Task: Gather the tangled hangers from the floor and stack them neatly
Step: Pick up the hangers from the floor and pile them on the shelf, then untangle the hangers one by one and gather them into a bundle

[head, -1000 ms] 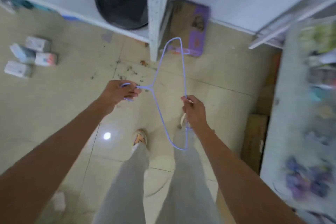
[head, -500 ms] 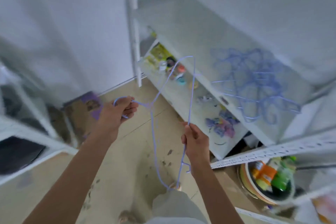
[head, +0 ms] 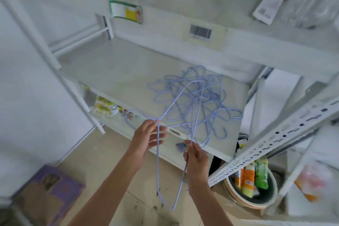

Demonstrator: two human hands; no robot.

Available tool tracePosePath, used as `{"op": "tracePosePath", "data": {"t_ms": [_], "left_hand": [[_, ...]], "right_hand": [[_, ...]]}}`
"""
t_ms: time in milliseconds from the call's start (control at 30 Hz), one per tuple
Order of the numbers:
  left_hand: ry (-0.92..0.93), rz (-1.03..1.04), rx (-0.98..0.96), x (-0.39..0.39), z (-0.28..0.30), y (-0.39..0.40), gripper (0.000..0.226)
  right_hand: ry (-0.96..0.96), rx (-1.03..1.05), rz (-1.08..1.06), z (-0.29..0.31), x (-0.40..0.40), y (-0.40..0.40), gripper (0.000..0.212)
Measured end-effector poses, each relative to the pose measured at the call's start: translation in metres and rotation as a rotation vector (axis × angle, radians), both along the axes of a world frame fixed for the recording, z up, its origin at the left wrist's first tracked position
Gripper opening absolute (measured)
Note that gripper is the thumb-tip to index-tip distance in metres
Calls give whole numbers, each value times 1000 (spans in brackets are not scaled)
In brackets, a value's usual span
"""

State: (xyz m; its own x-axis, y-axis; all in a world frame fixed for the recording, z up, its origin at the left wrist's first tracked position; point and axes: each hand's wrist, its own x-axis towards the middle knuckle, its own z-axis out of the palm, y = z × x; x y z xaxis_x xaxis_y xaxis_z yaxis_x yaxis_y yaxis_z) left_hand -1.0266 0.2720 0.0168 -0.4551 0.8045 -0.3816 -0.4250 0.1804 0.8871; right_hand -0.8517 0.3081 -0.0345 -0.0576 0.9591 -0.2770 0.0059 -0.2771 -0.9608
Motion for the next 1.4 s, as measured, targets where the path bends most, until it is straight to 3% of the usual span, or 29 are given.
{"op": "tracePosePath", "data": {"t_ms": [333,433,633,900,1033,1133,1233,1333,1400], "left_hand": [[74,-275,-89,-60,-11,87,31],[-31,-315,-118,-88,-9,95,36],[-265,-293,-77,-146,2,111,33],[-1,-517,2,-177,24,105,14],[-28,-455,52,-183,22,105,21],[-35,-378,58,-183,15,105,25],[-2,-336,73,-182,9,105,28],[35,-308,98,-181,8,103,29],[57,-299,107,-180,9,102,28]], "right_hand": [[-219,-84,-51,-2,-47,46,24],[-290,-90,-93,-3,-77,52,34],[-344,-97,-183,-14,-138,45,27],[-235,-104,-211,-3,-141,64,28],[-270,-72,-204,4,-136,105,25],[-460,-16,-210,7,-134,145,21],[-867,5,-239,10,-129,187,25],[-1137,-43,-47,6,-122,214,39],[-1208,-97,53,-1,-116,223,36]]}}
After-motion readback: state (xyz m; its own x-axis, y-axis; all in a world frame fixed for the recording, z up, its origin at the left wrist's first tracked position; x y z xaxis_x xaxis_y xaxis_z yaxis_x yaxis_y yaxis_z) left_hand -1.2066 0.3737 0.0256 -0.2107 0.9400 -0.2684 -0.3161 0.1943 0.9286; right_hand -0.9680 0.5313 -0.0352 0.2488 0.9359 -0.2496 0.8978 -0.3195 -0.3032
